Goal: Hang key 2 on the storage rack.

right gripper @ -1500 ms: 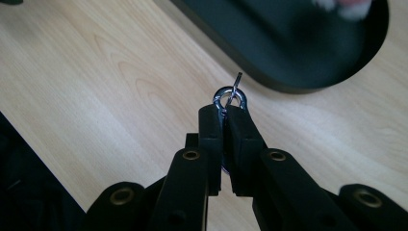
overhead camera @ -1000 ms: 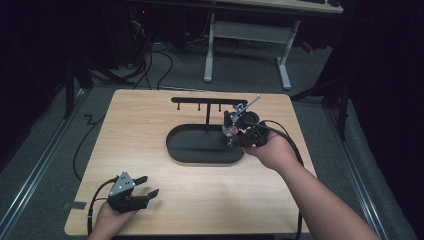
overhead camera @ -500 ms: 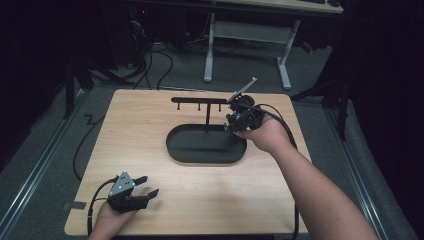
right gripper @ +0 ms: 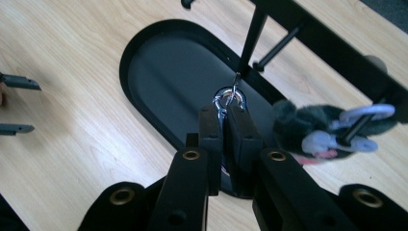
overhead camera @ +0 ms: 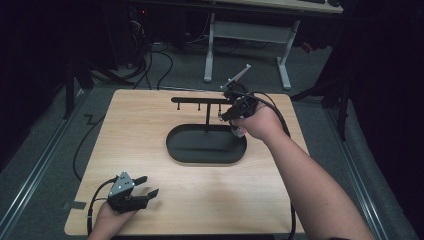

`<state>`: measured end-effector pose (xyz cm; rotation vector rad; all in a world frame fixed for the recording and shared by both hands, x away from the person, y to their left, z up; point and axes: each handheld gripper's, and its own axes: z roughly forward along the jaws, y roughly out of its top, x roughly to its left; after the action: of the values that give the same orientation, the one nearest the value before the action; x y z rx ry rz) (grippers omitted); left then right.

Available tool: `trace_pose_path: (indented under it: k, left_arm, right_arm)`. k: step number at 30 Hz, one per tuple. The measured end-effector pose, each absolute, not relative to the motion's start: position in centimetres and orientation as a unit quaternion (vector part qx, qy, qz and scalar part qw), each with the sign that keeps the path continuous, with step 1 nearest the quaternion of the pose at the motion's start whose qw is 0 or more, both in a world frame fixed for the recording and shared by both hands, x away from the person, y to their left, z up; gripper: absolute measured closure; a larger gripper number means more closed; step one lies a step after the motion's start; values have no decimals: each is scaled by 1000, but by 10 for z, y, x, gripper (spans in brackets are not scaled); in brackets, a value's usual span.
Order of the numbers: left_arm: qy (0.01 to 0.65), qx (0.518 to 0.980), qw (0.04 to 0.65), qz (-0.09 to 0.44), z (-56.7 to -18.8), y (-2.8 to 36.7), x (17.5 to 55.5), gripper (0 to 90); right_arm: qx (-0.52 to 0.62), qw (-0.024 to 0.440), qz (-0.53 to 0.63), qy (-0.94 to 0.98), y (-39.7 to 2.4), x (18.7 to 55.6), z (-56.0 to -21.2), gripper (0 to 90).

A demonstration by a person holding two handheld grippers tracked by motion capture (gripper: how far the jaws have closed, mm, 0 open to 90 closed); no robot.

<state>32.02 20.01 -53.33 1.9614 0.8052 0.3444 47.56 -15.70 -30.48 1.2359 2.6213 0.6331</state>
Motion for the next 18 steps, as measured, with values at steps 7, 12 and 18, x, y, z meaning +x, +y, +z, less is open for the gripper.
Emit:
trace_pose_path:
  k: [7,12,18]
  left_arm:
    - [329,803,477,141,-533,200,320,340]
    - [329,803,477,140,-533,200,320,340]
    - [329,803,477,141,-533,200,320,340]
  right_arm:
    - [424,96,213,875,-155,487,-305,864]
    - [431,101,212,871,-160,491,-307,864]
    - [437,106,213,867,-166,495,-312,864]
